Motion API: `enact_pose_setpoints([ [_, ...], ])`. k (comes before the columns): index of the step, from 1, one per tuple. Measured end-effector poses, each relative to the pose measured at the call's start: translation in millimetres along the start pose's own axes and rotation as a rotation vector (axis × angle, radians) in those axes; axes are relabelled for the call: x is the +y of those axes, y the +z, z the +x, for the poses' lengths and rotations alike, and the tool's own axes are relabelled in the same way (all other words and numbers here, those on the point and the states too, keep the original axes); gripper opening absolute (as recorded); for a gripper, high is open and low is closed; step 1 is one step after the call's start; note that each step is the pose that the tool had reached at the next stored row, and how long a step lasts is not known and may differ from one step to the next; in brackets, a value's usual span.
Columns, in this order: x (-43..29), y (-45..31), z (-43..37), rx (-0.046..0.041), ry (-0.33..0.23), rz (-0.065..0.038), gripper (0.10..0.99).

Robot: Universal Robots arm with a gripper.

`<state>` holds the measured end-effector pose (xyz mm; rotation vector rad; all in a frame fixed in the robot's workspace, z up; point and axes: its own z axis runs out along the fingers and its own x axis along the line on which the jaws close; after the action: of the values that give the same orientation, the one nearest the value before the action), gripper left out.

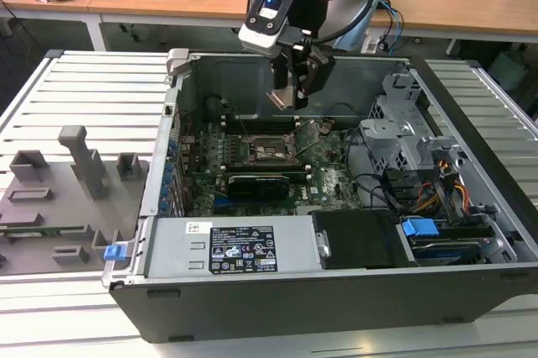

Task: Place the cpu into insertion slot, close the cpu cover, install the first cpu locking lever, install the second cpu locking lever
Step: 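Place the cpu into insertion slot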

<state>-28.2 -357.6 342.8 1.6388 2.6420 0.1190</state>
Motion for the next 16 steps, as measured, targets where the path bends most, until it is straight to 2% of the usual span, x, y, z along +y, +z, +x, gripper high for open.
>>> enact_pose_setpoints([
  [7, -0.6, 7.2, -0.1, -0.0096, 0.124, -0.001, 0.537],
  [16, -1.2, 14.7, -0.2, -0.0179, 0.244, 0.001, 0.537],
])
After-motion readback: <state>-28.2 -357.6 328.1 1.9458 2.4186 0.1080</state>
